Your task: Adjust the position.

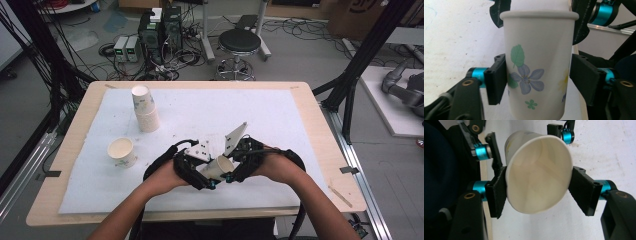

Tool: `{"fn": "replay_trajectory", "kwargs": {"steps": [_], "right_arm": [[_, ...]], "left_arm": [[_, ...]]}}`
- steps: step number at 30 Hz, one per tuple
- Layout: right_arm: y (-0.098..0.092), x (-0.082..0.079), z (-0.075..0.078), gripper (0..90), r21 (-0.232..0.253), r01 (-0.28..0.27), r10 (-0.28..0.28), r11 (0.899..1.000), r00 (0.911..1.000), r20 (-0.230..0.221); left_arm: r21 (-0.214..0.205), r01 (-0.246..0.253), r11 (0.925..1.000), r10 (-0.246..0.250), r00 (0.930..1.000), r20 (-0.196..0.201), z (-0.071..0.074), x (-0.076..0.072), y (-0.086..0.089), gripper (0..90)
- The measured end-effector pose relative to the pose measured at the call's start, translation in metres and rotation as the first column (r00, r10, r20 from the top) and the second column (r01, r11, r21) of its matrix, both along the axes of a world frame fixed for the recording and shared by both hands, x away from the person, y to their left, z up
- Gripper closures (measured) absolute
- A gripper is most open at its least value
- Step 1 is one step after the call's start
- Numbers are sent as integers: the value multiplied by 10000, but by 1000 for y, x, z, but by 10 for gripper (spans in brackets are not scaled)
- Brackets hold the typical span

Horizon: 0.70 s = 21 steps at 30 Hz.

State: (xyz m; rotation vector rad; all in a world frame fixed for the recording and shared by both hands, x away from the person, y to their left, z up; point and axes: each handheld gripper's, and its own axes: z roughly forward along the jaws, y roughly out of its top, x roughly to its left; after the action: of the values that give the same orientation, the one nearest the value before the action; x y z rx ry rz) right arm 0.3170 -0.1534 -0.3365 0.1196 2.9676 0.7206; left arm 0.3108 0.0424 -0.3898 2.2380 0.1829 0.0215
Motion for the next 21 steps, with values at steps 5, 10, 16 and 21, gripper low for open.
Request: {"fn": "replay_trajectory", "kwargs": {"steps": [5,10,16,21], "right_arm": [[1,0,0,349,41,-92,91,9999,9999,88],[-1,0,0,310,207,-73,72,9998,9999,83],[-12,2,2,238,1497,575,-561,9871,9983,-135],[-28,1,3,224,2944,1085,-1030,9495,9941,-341]], "left_arm": [[-22,19,10000,-19,10000,5,0,1,1,372],[-211,-41,9998,40,10000,-25,0,1,2,367],[-725,-126,9973,120,9999,-83,-1,2,6,356],[-1237,-496,9911,476,9987,-187,-8,3,12,341]]}}
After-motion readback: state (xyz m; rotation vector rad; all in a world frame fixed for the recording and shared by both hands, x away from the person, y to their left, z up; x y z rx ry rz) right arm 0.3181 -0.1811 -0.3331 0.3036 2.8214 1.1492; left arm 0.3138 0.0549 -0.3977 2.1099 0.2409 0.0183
